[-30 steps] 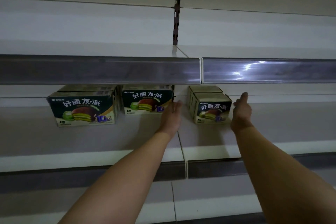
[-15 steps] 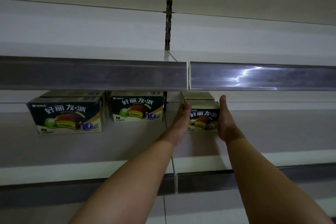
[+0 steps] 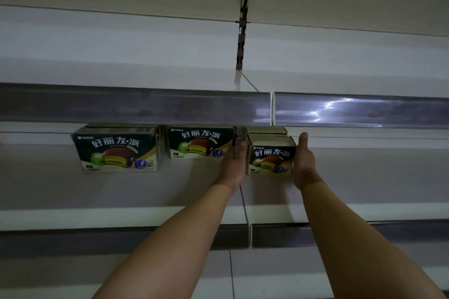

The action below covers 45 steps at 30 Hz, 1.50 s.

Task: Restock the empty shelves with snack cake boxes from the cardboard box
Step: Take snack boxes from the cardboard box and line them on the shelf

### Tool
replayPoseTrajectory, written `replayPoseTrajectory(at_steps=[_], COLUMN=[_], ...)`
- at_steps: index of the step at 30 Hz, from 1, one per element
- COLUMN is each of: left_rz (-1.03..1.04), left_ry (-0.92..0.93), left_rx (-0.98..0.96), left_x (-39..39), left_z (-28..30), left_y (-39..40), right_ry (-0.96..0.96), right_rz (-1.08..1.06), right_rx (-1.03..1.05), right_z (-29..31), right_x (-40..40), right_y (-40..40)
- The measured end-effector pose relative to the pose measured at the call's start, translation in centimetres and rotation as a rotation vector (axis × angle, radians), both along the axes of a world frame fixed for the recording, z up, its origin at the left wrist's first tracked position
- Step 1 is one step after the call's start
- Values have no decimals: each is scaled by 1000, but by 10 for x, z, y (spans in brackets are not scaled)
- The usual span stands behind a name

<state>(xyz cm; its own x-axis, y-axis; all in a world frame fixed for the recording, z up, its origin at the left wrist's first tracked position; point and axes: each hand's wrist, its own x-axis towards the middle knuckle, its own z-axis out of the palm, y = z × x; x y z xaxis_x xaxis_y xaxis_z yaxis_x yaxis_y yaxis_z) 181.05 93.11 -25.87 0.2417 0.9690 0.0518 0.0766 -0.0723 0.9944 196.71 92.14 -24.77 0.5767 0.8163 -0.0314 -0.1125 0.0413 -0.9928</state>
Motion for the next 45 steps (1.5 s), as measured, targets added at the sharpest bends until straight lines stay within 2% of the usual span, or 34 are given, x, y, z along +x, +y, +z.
replayPoseTrajectory(at_steps=[2,6,11,15,19,23,29,41,45], left_rz=[75,180,154,82,8,-74,-193,-703,-814], left_ry=[59,351,672,786,753,707,625,698,727], left_rx=[30,48,69,58,90,181,354,343,410], left_x=[-13,-40,-59,-55,-41,-26,-12,41,70], left_z=[4,14,11,16,24,30,28,-39,-49], left_y=[-5,-15,-22,-34,-53,-86,-138,-288,-352], right_ry=[-70,-290,-416,-564,-678,-672,-715,-511,-404], right_rz=[-52,-93,-90,-53,-46,-87,-259,-584,-722], right_rx=[-38,-147,-349,-427,-451,-460,-526,-822,-895], right_z=[4,-1,-3,-6,0,6,-3,-60,-69], right_x=[-1,-4,-10,-20,-26,-31,-41,-31,-26], right_y=[-7,-25,-51,-82,-115,-158,-232,-452,-537])
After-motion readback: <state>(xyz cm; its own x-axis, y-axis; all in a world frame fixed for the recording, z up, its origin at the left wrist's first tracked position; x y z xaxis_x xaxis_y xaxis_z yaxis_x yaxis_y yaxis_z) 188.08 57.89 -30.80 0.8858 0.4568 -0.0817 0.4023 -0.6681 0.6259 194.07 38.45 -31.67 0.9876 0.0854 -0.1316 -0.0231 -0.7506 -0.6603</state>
